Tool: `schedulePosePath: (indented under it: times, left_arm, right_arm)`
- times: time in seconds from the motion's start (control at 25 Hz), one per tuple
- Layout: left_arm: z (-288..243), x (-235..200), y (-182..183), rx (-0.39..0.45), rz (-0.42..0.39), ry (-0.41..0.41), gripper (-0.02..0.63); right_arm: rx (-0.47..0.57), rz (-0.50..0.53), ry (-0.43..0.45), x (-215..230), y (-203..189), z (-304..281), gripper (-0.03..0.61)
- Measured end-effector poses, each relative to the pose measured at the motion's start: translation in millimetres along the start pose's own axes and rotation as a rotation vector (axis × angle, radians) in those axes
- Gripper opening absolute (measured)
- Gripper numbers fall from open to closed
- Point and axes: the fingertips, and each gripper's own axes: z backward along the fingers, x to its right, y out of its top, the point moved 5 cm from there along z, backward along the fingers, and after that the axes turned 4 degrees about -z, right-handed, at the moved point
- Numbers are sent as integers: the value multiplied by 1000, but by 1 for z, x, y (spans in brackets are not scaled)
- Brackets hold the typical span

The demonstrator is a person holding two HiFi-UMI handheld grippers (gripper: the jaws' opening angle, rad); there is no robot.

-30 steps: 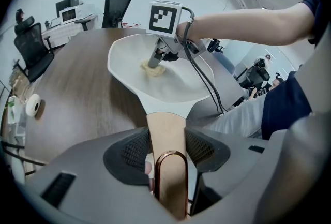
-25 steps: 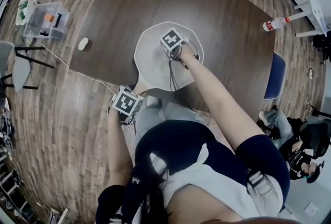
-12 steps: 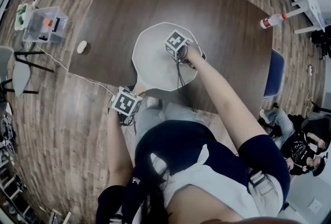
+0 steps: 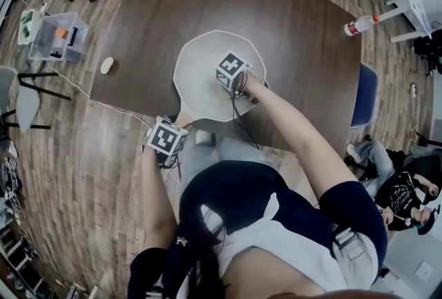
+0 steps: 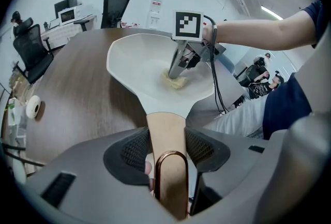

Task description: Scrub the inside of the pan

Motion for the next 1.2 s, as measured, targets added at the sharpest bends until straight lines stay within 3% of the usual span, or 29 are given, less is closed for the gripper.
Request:
schedulePosePath:
  times: [0.32,0.64,0.84,1.2]
  left_arm:
    - [-2,2,-1,0,0,3,216]
    - [-1,3,1,14,1,14,216]
    - [-3,9,2,10,9,-18,216]
    - [-3,2,-2,12,-4,12,216]
  right_arm:
    - [81,65,-1,-23,13,-8,14]
    - [213,66,-29,-25,32,-5,14]
    - [242,24,-53,-16,39,0,14]
    - [224,-61,-125,2,34,6,15]
